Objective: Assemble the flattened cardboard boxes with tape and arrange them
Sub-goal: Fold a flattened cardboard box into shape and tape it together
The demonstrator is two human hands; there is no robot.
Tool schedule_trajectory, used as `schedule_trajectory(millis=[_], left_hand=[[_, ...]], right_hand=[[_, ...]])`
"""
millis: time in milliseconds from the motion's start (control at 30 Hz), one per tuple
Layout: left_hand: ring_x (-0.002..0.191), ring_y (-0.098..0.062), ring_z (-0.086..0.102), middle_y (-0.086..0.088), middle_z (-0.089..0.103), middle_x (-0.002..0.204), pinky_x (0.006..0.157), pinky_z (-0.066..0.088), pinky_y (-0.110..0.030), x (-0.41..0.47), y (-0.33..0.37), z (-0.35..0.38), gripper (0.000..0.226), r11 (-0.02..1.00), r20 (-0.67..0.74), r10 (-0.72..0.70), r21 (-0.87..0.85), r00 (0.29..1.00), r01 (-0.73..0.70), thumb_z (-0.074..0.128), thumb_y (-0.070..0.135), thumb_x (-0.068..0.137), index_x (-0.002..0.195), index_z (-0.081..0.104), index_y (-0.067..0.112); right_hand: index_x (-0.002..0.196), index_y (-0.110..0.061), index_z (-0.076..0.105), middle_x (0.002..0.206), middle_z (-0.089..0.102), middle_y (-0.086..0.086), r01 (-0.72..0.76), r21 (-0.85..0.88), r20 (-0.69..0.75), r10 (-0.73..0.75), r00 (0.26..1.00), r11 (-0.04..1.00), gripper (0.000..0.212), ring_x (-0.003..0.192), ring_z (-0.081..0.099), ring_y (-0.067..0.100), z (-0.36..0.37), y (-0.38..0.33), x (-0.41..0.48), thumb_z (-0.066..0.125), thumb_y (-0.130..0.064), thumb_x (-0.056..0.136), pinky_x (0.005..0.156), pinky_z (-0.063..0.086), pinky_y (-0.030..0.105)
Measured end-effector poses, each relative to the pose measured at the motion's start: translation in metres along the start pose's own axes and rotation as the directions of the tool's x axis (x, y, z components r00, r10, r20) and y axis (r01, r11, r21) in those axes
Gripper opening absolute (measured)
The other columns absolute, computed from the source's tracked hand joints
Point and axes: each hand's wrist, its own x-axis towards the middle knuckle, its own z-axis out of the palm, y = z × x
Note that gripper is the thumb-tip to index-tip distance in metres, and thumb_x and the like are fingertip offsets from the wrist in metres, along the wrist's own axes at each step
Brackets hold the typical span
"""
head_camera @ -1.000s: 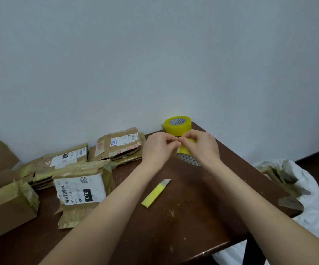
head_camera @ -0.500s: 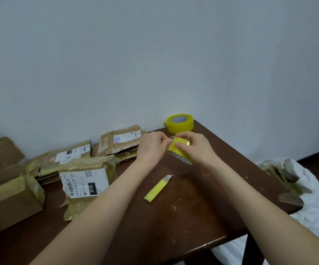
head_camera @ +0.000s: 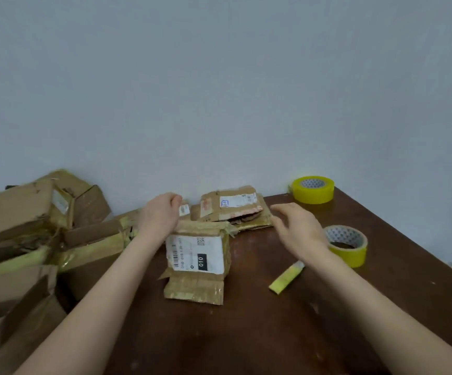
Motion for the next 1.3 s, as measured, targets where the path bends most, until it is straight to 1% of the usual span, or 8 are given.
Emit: schedule_trajectory(millis=[133,233,367,533,667,833,1067,1300], left_hand=[[0.118,-0.031,0.054,-0.011,0.062,0.126,0.095,0.04,-0.035,-0.012,-0.024,0.023,0.036,0.991,0.207,-0.039,-0.118,0.978,0.065,0.037,0.03,0.102,0.122,0.061,0.012],[0.083,-0.029,0.061,-0.007,0.066,0.085,0.071,0.046,-0.036,-0.03,-0.029,0.037,0.034,0.974,0.191,-0.051,-0.209,0.98,0.091,0.035,0.03,0.101,0.079,0.057,0.017],[0.097,-0.026,0.058,-0.009,0.062,0.107,0.078,0.044,-0.034,-0.04,-0.032,0.045,0.036,0.953,0.149,-0.162,-0.232,0.975,0.194,0.034,0.032,0.1,0.109,0.057,0.006],[0.11,-0.03,0.056,-0.016,0.06,0.123,0.079,0.042,-0.033,-0.033,-0.034,0.049,0.055,0.886,0.247,-0.248,-0.334,0.937,0.323,0.041,0.043,0.097,0.125,0.053,-0.003],[0.084,-0.019,0.058,-0.008,0.067,0.101,0.066,0.041,-0.03,-0.046,-0.037,0.049,0.039,0.845,0.25,-0.24,-0.422,0.938,0.328,0.04,0.041,0.099,0.097,0.062,0.008],[0.106,-0.021,0.061,0.0,0.065,0.115,0.094,0.05,-0.044,-0.061,-0.037,0.048,0.039,0.68,0.273,-0.261,-0.629,0.926,0.377,0.04,0.04,0.099,0.124,0.059,0.017],[0.11,-0.024,0.059,-0.004,0.063,0.121,0.098,0.047,-0.047,-0.068,-0.034,0.039,0.044,0.7,0.31,-0.279,-0.582,0.909,0.414,0.034,0.042,0.1,0.127,0.055,0.015],[0.105,-0.017,0.062,-0.002,0.064,0.12,0.091,0.051,-0.038,-0.075,-0.039,0.019,0.048,0.779,0.297,-0.249,-0.504,0.922,0.373,0.049,0.044,0.094,0.129,0.054,0.013]], right_hand=[[0.144,-0.012,0.042,0.152,0.037,0.005,0.119,0.132,0.244,-0.149,0.958,0.984,0.05,0.141,0.03,0.02,0.053,-0.088,0.004,0.039,-0.037,0.101,0.113,0.028,0.034],[0.15,-0.006,0.025,0.162,0.006,0.009,-0.033,0.08,0.369,0.001,0.929,0.996,0.057,0.149,0.006,0.025,0.088,-0.11,-0.004,0.029,-0.038,0.103,0.116,0.022,0.039],[0.154,-0.01,0.0,0.161,-0.014,0.006,-0.234,0.143,0.342,0.174,0.924,0.962,0.067,0.146,0.02,0.032,0.098,-0.116,-0.012,0.029,-0.042,0.103,0.112,0.028,0.041],[0.153,-0.01,-0.005,0.159,0.02,0.01,-0.44,0.294,0.322,0.346,0.881,0.849,0.074,0.137,0.037,0.034,0.103,-0.114,0.005,0.037,-0.041,0.101,0.105,0.037,0.044],[0.15,-0.009,0.019,0.144,0.044,0.012,-0.515,0.371,0.366,0.388,0.846,0.773,0.059,0.126,0.048,0.031,0.109,-0.105,0.004,0.04,-0.031,0.1,0.098,0.041,0.042],[0.132,-0.011,0.046,0.12,0.06,0.005,-0.555,0.466,0.46,0.347,0.817,0.689,0.06,0.106,0.058,0.024,0.11,-0.094,-0.001,0.049,-0.048,0.085,0.095,0.047,0.042],[0.137,-0.016,0.044,0.118,0.062,0.003,-0.538,0.511,0.494,0.284,0.822,0.671,0.05,0.108,0.059,0.023,0.104,-0.087,-0.009,0.048,-0.045,0.096,0.096,0.047,0.041],[0.088,-0.017,0.069,0.091,0.071,-0.003,-0.376,0.371,0.426,0.205,0.881,0.849,0.038,0.088,0.066,0.017,0.076,-0.078,-0.007,0.055,-0.053,0.089,0.084,0.053,0.038]])
